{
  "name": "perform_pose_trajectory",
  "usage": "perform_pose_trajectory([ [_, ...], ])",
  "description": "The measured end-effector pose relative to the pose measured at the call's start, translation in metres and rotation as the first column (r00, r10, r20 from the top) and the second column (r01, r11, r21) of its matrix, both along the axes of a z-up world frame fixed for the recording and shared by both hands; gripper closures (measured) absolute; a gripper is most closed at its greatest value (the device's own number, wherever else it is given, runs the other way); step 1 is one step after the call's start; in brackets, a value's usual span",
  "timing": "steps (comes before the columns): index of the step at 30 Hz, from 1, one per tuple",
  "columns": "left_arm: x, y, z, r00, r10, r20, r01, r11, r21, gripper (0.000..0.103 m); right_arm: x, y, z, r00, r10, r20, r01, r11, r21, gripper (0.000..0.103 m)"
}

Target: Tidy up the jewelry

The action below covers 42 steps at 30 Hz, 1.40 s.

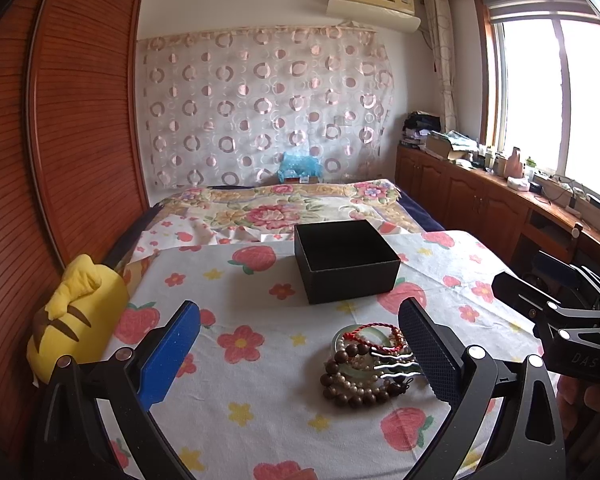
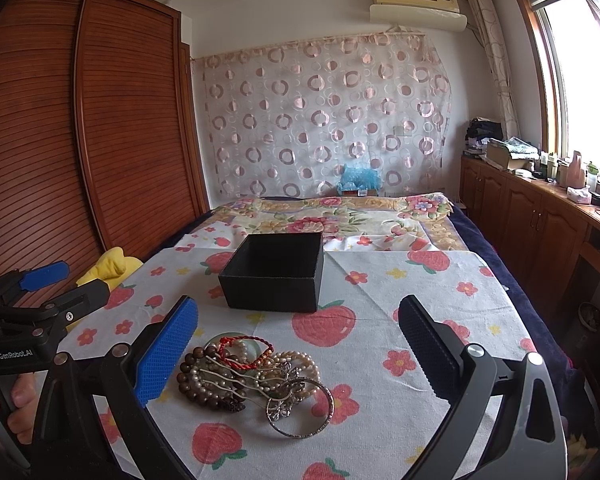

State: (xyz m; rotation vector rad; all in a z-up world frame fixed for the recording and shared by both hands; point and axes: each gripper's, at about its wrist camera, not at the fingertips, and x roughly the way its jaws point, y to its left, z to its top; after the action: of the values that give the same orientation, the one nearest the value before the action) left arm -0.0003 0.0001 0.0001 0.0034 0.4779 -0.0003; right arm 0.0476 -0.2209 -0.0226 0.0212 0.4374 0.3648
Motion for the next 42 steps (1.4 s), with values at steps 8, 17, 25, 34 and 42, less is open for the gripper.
perform_pose_trajectory([
  [8,-0.0001,0.0,0.0,1.0,0.0,0.0,0.0,1.0,0.0,0.007,0.0005,-0.0002,-0.0004,1.0,0.0,0.0,0.0,1.0,0.0,0.003],
  [17,-0.0001,-0.0001,0.0,1.0,-0.001,0.0,0.001,1.0,0.001,0.007,0.0006,-0.001,-0.0008,1.0,0.0,0.0,0.0,1.0,0.0,0.003],
  [25,-0.0003,0.0001,0.0002,1.0,-0.001,0.002,0.001,1.0,0.0,0.007,0.0009,-0.0019,-0.0009,1.0,0.001,0.0,-0.001,1.0,0.002,0.003],
  [34,0.0,-0.0001,0.0,1.0,0.0,0.001,0.0,1.0,0.001,0.007,0.001,-0.0025,-0.0013,1.0,0.001,0.001,-0.001,1.0,0.001,0.003],
  [42,0.0011,-0.0004,-0.0008,1.0,0.001,-0.006,-0.001,1.0,0.0,0.007,0.0012,-0.0034,-0.002,1.0,0.001,-0.001,-0.001,1.0,0.001,0.003],
])
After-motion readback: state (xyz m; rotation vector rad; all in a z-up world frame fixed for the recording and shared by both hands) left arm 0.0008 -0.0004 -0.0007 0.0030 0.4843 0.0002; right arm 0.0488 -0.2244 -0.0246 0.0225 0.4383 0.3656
